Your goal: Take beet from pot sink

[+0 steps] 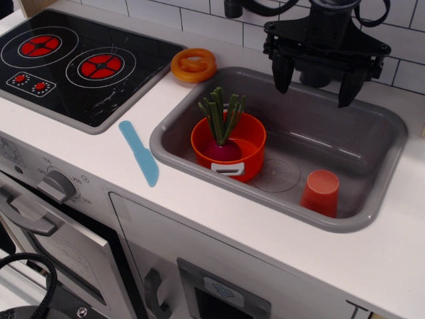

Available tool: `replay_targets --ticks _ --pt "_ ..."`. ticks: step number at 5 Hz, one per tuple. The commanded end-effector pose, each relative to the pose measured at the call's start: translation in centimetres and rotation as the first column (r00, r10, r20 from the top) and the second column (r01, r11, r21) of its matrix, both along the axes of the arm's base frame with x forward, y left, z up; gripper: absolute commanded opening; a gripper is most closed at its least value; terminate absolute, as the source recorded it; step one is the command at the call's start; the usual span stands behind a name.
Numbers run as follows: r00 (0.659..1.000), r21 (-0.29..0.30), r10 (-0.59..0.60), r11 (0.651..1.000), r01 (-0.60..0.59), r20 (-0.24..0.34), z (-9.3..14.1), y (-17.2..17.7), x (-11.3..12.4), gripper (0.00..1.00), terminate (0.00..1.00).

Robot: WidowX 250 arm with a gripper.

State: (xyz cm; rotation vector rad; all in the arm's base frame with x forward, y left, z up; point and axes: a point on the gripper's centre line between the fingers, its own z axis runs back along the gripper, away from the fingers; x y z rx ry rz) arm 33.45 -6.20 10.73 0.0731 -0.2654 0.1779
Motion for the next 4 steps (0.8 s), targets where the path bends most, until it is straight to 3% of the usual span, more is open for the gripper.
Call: replay_targets --ticks 1,4 --pt "1.000 0.000 0.000 1.000 0.000 0.000 0.0 0.0 0.0 1.00 0.00" --pt "0.993 0.029 0.085 0.996 -0.088 0.078 -0.4 8.0 -0.1 1.00 0.00"
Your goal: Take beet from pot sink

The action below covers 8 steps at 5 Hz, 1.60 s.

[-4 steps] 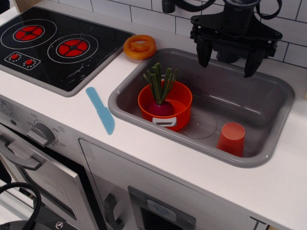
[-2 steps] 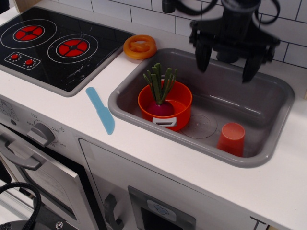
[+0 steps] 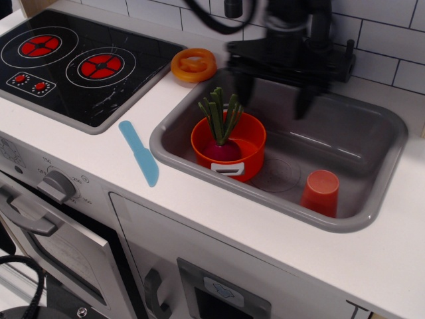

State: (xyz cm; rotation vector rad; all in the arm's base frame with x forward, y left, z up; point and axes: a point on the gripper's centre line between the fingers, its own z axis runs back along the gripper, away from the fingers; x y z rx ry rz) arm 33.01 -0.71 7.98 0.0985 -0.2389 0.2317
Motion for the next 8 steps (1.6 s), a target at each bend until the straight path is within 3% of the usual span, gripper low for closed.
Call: replay_targets --ticks 1,2,4,5,6,7,8 --pt "0.992 0.033 0.062 0.997 -0.066 0.105 2.3 4.6 0.0 1.00 0.00" --pt "0.998 0.017 0.053 0.998 -0.054 0.038 0.8 4.7 0.3 1.00 0.00" --pt "0.999 0.082 0.044 0.996 -0.046 0.030 -2.1 4.5 0.9 1.00 0.00" --pt "0.998 0.088 0.054 0.995 -0.056 0.028 -2.6 4.3 1.1 1.00 0.00" --pt "0.999 0.086 0.046 0.995 -0.047 0.012 -3.0 4.2 1.1 0.00 0.00" --pt "0.996 0.104 0.087 0.991 -0.088 0.013 -2.7 4.3 1.3 0.00 0.00" --pt "0.989 0.108 0.131 0.985 -0.138 0.071 -2.1 4.5 1.3 0.00 0.00"
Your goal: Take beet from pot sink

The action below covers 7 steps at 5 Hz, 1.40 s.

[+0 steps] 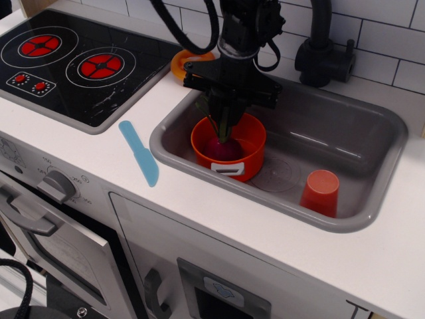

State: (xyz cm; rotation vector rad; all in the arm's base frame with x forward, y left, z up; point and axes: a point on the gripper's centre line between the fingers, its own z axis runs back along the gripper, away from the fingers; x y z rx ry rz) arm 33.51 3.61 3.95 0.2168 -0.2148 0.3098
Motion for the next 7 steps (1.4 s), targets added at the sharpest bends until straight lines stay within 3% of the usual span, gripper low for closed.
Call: replay_targets --ticks 1,3,4,5,7 --pt "0.984 0.008 0.095 0.995 -0.098 0.152 4.0 0.6 0.8 0.00 0.00" --pt "0.962 -0.086 0.189 0.981 -0.175 0.197 10.2 0.1 0.0 0.00 0.00" --pt "0.970 -0.135 0.156 0.982 -0.132 0.185 10.7 -2.8 0.1 0.00 0.00" --pt "0.975 -0.156 0.131 0.982 -0.103 0.182 9.6 -5.9 0.8 0.00 0.00" --pt "0.980 -0.116 0.091 0.991 -0.071 0.176 5.0 -10.6 1.8 0.00 0.00"
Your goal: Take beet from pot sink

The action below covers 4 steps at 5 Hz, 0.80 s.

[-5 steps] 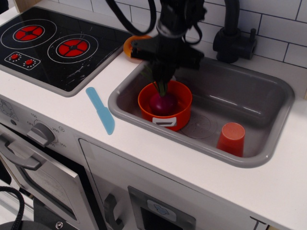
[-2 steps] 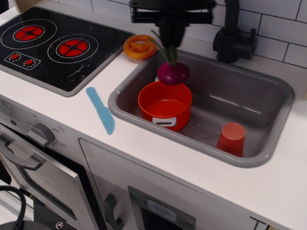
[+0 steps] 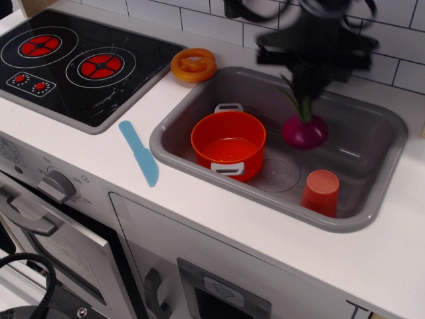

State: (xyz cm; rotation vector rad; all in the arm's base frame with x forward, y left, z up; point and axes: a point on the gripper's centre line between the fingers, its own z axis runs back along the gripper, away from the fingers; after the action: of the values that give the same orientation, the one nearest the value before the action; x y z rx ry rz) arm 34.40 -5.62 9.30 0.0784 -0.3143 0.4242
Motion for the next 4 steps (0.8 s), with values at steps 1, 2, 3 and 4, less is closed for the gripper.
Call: replay_targets --ticks 1,2,3,4 --pt "0.999 0.066 -0.003 0.998 0.001 0.033 -2.4 -2.2 1.5 0.00 0.00" --pt "1.000 0.078 0.008 0.997 -0.009 0.021 -2.7 -2.4 2.6 0.00 0.00" --pt "1.000 0.069 0.008 0.998 -0.009 0.009 -2.3 -2.4 3.2 1.00 0.00" --pt "0.999 0.059 0.007 0.998 -0.009 0.035 -1.0 -2.1 3.0 1.00 0.00"
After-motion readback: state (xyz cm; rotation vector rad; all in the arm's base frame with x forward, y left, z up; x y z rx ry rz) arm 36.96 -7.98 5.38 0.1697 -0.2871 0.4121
